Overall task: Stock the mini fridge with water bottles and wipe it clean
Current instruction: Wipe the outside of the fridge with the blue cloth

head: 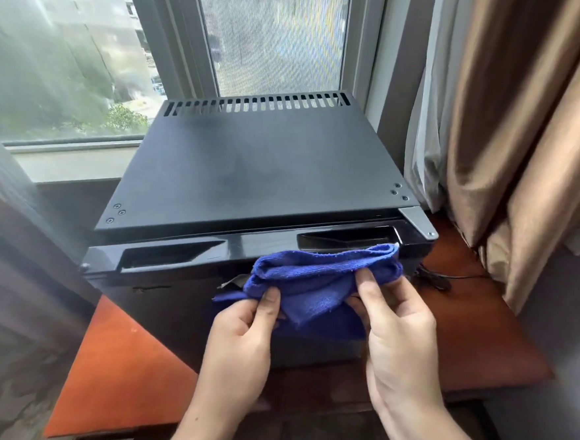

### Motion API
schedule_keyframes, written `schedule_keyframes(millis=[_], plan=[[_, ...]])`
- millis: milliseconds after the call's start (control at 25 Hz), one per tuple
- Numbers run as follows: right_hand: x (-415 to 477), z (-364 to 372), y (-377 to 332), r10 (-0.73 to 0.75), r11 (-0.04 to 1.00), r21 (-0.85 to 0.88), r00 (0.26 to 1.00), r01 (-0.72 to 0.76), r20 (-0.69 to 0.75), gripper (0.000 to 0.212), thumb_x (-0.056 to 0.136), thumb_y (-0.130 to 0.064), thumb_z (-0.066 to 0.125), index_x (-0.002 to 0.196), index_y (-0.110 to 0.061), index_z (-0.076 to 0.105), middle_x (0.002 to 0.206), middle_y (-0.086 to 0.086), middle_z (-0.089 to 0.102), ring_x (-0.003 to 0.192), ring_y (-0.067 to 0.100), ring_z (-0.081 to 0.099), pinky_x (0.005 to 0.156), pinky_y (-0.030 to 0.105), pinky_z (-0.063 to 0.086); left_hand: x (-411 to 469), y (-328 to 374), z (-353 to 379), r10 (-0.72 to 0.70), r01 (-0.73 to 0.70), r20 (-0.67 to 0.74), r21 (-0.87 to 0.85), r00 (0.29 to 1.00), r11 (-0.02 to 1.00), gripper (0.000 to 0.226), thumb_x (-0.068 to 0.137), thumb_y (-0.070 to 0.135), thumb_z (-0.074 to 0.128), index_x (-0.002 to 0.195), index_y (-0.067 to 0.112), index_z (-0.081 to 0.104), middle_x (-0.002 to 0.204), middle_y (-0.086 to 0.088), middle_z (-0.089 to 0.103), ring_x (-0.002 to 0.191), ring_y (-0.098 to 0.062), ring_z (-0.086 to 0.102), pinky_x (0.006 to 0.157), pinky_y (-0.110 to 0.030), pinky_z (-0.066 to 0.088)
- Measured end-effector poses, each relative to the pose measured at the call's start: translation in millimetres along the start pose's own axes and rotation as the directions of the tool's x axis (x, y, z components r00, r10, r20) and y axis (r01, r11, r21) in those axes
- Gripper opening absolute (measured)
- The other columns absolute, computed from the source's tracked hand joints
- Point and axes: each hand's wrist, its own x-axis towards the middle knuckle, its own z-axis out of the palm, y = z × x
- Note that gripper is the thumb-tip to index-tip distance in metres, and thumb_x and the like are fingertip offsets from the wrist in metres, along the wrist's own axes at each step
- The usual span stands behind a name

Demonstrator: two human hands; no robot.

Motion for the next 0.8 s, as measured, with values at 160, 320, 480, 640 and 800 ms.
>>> schedule_keyframes(millis=[160,320,480,640,800], plan=[[-6,17,1,0.020,1.000,0.002,0.999,-0.020,0.039,0.020,0.083,-0.023,0.076,0.099,-0.011,0.079,0.102,0.018,0.076,0.099,0.031,0.071,0.096,0.047,0.057,-1,1,-19,0.004,-0.005,-0.050,-0.025,0.999,1.000,0.036,0.092,0.046,0.054,0.079,0.023,0.078,0.079,-0.001,0.079,0.083,-0.017,0.074,0.087,-0.047,0.057],[-4,17,-13,-0.002,1.000,-0.011,0.999,0.002,0.046,0.018,0.083,-0.021,0.077,0.095,-0.008,0.079,0.094,0.016,0.078,0.089,0.028,0.072,0.087,0.041,0.059,1,11,-20,-0.004,0.003,-0.024,-0.046,1.000,0.999,0.038,0.091,0.046,0.055,0.082,0.020,0.081,0.084,-0.004,0.080,0.090,-0.024,0.076,0.092,-0.050,0.057],[13,2,-41,-0.028,1.000,0.014,0.999,0.028,-0.028,0.017,0.080,-0.028,0.078,0.088,-0.013,0.081,0.087,0.012,0.078,0.077,0.024,0.070,0.076,0.037,0.060,-1,36,8,0.050,-0.048,0.045,-0.042,0.998,0.998,0.034,0.086,0.050,0.054,0.078,0.032,0.082,0.080,0.003,0.079,0.084,-0.015,0.076,0.086,-0.038,0.058],[23,-27,-64,-0.252,0.911,-0.334,0.968,0.243,0.015,0.019,0.093,-0.032,0.070,0.108,-0.025,0.079,0.085,-0.003,0.078,0.073,0.006,0.070,0.070,0.025,0.055,2,55,38,0.105,-0.098,0.140,-0.056,0.985,0.994,0.039,0.092,0.044,0.051,0.079,0.022,0.080,0.084,0.004,0.080,0.087,-0.013,0.077,0.084,-0.040,0.058],[24,-43,-75,-0.292,0.415,-0.829,0.918,0.375,0.269,0.046,0.090,-0.048,0.062,0.135,-0.057,0.056,0.065,-0.005,0.063,0.067,0.011,0.062,0.072,0.021,0.051,6,59,42,0.100,-0.085,0.186,-0.085,0.977,0.993,0.040,0.093,0.045,0.047,0.091,0.018,0.077,0.089,0.005,0.080,0.082,-0.017,0.077,0.076,-0.036,0.056]])
